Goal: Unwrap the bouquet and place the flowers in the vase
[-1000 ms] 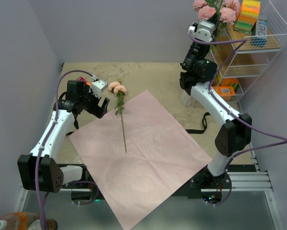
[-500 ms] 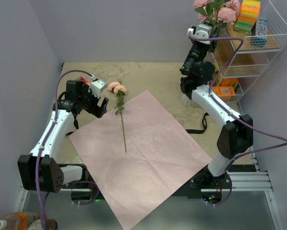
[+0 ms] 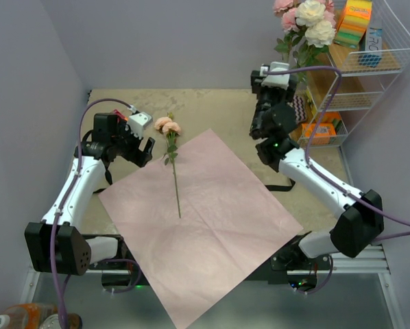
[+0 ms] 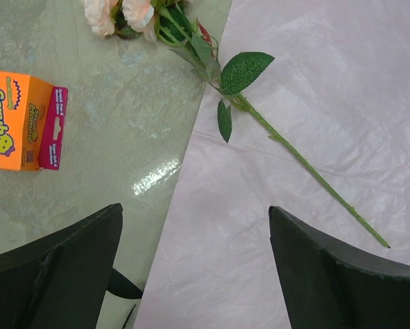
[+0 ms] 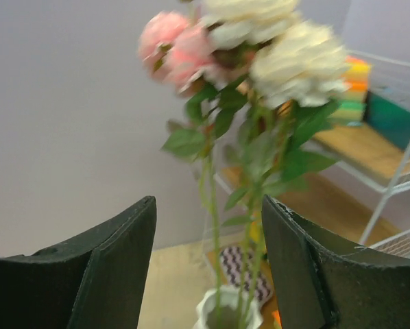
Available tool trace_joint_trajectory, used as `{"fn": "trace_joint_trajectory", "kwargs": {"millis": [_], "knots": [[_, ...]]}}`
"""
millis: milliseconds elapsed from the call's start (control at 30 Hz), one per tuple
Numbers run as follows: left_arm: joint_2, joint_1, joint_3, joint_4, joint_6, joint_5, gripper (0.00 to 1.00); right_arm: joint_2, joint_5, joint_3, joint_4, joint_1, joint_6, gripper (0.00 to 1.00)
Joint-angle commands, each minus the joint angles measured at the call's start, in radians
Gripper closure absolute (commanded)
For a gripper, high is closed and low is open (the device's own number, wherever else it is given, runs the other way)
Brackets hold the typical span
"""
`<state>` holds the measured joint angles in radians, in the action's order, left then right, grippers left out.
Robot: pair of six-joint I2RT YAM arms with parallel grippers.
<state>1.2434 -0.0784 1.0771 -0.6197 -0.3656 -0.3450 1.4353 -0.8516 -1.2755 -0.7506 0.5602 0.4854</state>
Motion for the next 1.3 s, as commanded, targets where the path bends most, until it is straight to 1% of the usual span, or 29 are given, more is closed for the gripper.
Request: {"fn": "trace_joint_trajectory", "kwargs": {"millis": [0, 33, 100, 133, 167, 200, 233, 267, 300, 333, 367, 400, 433, 500, 533, 567, 600, 633, 667, 767, 1067, 1100, 1267], "knots": [[-0.024, 0.011, 0.044, -0.002, 0.016, -0.028, 0.09, -0.012, -0.049, 0.071, 0.079, 0.15, -0.041, 0.34], [-0.027, 0.011, 0.046, -0.006, 0.02, -0.028, 0.09, -0.012, -0.058, 0.079, 0.104, 0.197, -0.05, 0.34], [-0.03, 0.011, 0.047, -0.006, 0.027, -0.028, 0.09, -0.009, -0.052, 0.076, 0.154, 0.236, -0.108, 0.34], [-0.036, 0.009, 0.047, -0.005, 0.03, -0.025, 0.09, -0.007, -0.047, 0.067, 0.221, 0.262, -0.135, 0.34], [-0.039, 0.011, 0.047, -0.006, 0.031, -0.023, 0.08, -0.004, -0.038, 0.056, 0.265, 0.27, -0.219, 0.34], [-0.041, 0.009, 0.049, -0.005, 0.037, -0.022, 0.07, 0.0, 0.011, 0.044, 0.317, 0.276, -0.269, 0.35], [-0.047, 0.011, 0.049, -0.005, 0.042, -0.011, 0.05, 0.013, 0.035, 0.032, 0.414, 0.277, -0.319, 0.36], [-0.047, 0.011, 0.05, -0.003, 0.048, -0.003, 0.01, 0.026, 0.063, 0.009, 0.453, 0.279, -0.411, 0.36], [-0.047, 0.011, 0.05, -0.005, 0.057, 0.006, 0.01, 0.039, 0.125, -0.002, 0.485, 0.28, -0.447, 0.37], [-0.047, 0.012, 0.05, 0.001, 0.06, 0.011, 0.01, 0.075, 0.161, -0.018, 0.534, 0.28, -0.474, 0.37], [-0.047, 0.014, 0.052, 0.002, 0.066, 0.012, 0.01, 0.097, 0.184, -0.027, 0.557, 0.28, -0.538, 0.37], [-0.044, 0.017, 0.052, 0.002, 0.079, 0.021, 0.01, 0.118, 0.215, -0.039, 0.579, 0.28, -0.559, 0.37], [-0.041, 0.02, 0.053, 0.008, 0.083, 0.027, 0.01, 0.176, 0.283, -0.074, 0.63, 0.28, -0.576, 0.37], [-0.032, 0.028, 0.061, 0.009, 0.103, 0.047, 0.01, 0.238, 0.376, -0.119, 0.689, 0.282, -0.622, 0.37], [-0.024, 0.037, 0.063, 0.012, 0.106, 0.055, 0.01, 0.267, 0.481, -0.157, 0.729, 0.28, -0.627, 0.37], [-0.019, 0.042, 0.067, 0.012, 0.111, 0.063, 0.01, 0.33, 0.532, -0.179, 0.747, 0.282, -0.642, 0.37], [-0.016, 0.049, 0.07, 0.015, 0.119, 0.076, 0.01, 0.358, 0.575, -0.197, 0.772, 0.28, -0.649, 0.37], [-0.009, 0.06, 0.072, 0.017, 0.119, 0.078, 0.01, 0.384, 0.654, -0.232, 0.81, 0.28, -0.657, 0.37], [-0.007, 0.066, 0.072, 0.017, 0.117, 0.077, 0.0, 0.434, 0.68, -0.245, 0.823, 0.28, -0.669, 0.37], [-0.007, 0.078, 0.064, 0.021, 0.113, 0.069, 0.01, 0.482, 0.749, -0.257, 0.829, 0.28, -0.695, 0.37], [-0.004, 0.078, 0.053, 0.028, 0.102, 0.055, 0.01, 0.649, 0.849, -0.323, 0.813, 0.273, -0.774, 0.37], [-0.004, 0.078, 0.053, 0.029, 0.1, 0.055, 0.01, 0.663, 0.885, -0.332, 0.815, 0.273, -0.781, 0.37], [-0.009, 0.078, 0.043, 0.028, 0.088, 0.064, 0.01, 0.754, 0.902, -0.38, 0.818, 0.273, -0.806, 0.38]]}}
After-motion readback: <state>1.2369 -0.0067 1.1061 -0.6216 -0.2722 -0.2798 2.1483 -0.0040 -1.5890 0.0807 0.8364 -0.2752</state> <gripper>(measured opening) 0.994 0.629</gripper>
